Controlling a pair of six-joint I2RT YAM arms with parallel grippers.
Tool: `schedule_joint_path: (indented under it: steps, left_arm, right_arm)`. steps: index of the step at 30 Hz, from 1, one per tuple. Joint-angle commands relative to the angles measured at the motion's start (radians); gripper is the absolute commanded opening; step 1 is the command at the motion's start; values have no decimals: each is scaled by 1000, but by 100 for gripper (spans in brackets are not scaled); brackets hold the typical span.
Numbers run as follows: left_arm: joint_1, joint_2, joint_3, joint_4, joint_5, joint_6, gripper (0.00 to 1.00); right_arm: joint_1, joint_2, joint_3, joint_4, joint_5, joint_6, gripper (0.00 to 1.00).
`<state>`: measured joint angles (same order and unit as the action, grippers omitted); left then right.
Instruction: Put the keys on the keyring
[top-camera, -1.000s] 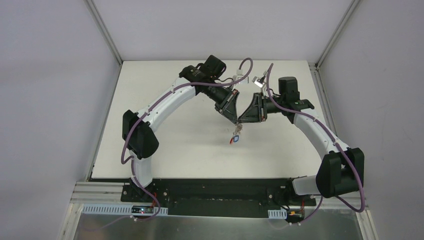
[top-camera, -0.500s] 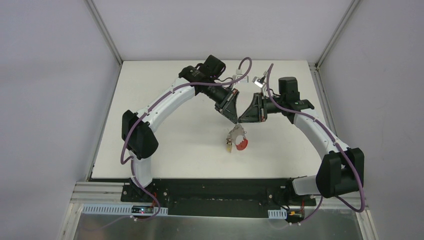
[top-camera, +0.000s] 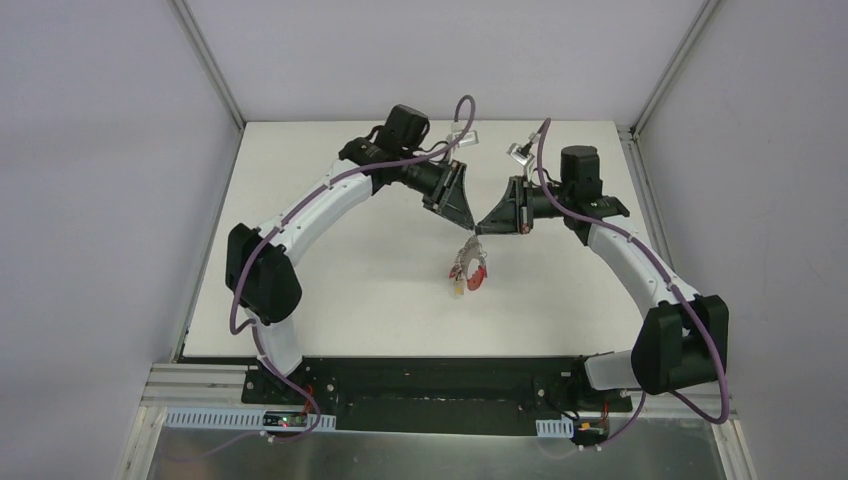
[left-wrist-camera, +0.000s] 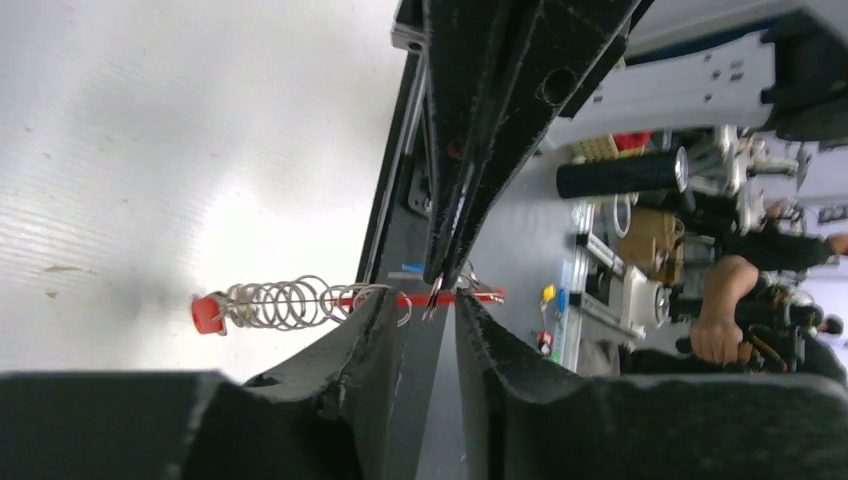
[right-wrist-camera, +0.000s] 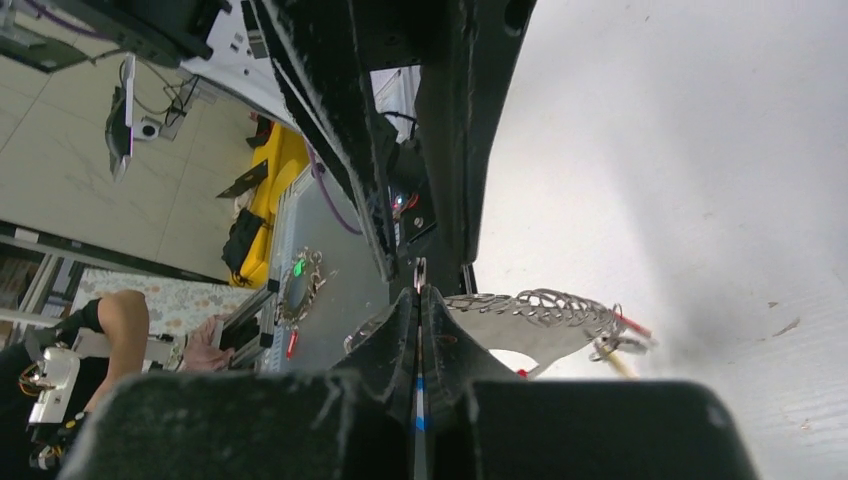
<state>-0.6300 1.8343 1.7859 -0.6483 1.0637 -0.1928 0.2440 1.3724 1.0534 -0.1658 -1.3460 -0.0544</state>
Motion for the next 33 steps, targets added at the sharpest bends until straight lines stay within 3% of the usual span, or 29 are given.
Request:
schedule_joint_path:
  steps: [1, 6, 8, 13, 19, 25, 33]
  left_arm:
    - [62, -100, -106, 426, 49, -325, 31]
    - [110, -120, -292, 950, 41, -731, 37]
    - [112, -108, -317, 1051, 46, -807, 40]
    - [113, -100, -338, 1092, 39, -833, 38]
    - [111, -99, -363, 1134, 37, -864, 35]
    - [109, -105, -372, 1082, 33, -813, 35]
    - [106, -104, -375, 1065, 27, -801, 34]
  right_arm:
    - [-12, 8, 71, 220, 57, 252, 0]
    - [-42, 26, 45, 399, 112, 455, 0]
    - [-47, 29, 20, 484, 121, 531, 0]
    - [-76, 35, -60, 756, 143, 746, 0]
    - [-82, 45, -85, 821, 157, 797, 0]
    - [-87, 52, -104, 949, 140, 879, 0]
    - [-94, 41, -122, 994, 131, 895, 0]
